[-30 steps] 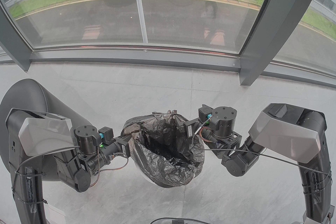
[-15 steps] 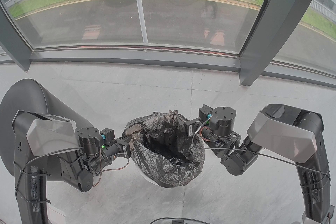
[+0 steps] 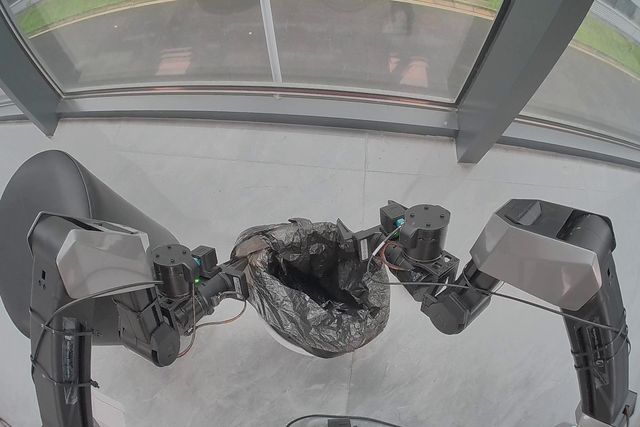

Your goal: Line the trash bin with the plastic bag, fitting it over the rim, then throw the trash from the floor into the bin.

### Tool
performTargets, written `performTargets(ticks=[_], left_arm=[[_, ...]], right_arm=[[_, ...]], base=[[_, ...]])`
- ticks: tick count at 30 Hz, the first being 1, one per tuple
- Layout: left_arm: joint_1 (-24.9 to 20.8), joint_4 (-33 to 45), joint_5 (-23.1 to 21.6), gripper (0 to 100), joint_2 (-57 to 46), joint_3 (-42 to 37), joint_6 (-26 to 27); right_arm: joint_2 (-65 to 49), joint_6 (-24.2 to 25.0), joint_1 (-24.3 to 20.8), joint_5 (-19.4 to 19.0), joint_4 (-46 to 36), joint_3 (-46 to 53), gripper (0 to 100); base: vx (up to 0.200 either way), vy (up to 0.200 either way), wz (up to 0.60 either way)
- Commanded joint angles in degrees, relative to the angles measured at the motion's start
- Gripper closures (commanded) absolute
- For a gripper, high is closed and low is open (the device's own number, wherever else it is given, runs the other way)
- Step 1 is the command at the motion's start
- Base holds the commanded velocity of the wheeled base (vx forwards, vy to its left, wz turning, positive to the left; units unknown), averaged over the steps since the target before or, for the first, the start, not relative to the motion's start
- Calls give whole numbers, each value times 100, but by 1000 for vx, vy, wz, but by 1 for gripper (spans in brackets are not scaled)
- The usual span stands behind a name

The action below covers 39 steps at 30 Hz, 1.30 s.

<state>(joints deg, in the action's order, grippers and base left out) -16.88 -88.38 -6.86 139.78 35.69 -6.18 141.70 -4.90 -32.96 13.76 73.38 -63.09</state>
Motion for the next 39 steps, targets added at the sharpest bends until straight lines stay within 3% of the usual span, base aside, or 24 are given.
performTargets(ticks=[1,4,5,20,36,39], left_arm=[[-17,-30,115,100,-21,-1,-6],[-43,-30,212,100,-3,17,-6],[-52,-30,212,0,-3,8,-6],[-333,-39,159,0,-258,-142,-164],[-236,-39,238,0,-425,-133,-164],[-245,-39,625,0,-381,87,-173]], right_arm=[[-2,-2,0,-5,1,7,0],[-2,-2,0,4,10,7,0],[-2,-2,0,4,10,7,0],[-20,-2,0,-5,28,16,0],[-46,7,0,4,45,16,0],[-46,7,9,4,45,16,0]], base=[[0,0,0],[0,0,0],[0,0,0],[0,0,0],[0,0,0],[0,0,0]])
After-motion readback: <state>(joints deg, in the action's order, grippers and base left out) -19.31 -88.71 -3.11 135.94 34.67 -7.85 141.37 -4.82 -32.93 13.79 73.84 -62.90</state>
